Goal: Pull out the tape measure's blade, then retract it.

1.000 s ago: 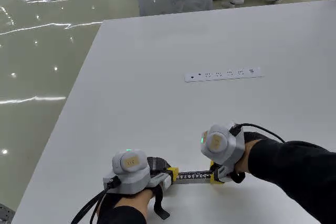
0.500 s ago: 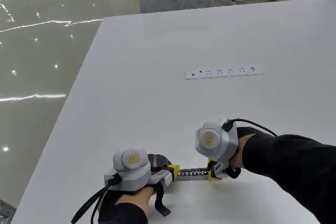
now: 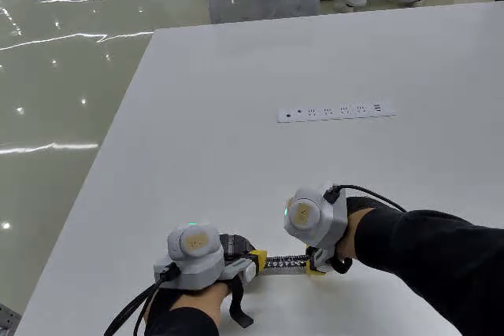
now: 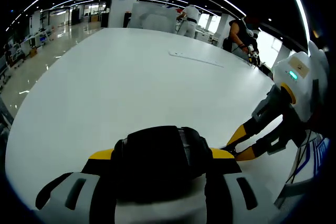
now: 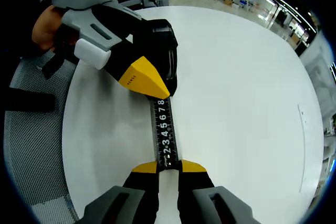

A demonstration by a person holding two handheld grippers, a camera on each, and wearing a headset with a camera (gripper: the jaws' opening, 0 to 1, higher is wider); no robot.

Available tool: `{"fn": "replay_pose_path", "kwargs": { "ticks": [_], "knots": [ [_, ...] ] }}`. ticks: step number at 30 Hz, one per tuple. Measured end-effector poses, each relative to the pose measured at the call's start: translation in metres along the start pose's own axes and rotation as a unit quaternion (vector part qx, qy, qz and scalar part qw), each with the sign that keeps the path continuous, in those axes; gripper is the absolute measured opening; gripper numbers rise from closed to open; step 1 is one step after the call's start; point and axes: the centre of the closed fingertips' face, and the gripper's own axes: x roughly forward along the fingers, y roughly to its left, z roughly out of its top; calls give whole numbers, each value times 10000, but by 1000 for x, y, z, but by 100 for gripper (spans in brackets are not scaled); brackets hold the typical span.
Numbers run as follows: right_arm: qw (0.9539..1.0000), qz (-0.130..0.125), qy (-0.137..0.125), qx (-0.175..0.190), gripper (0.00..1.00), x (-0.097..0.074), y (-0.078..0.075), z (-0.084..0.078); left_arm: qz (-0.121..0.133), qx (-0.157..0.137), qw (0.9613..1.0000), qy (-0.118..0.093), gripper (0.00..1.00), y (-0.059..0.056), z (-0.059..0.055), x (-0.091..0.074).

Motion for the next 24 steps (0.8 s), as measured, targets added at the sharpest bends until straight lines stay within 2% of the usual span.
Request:
{"fn": "replay_pose_path", "kwargs": {
  "ticks": [8,20,24],
  "knots": [
    [10000,14,-43,-21,8,1,0,2,-25,-19,10000,-41,63,1,0,0],
    [9998,45,-187,-61,8,1,2,3,-193,-120,9997,25,63,0,0,-2],
    [9998,25,-164,-89,8,1,2,5,-199,-99,9997,32,63,0,0,-2]
  ]
}}
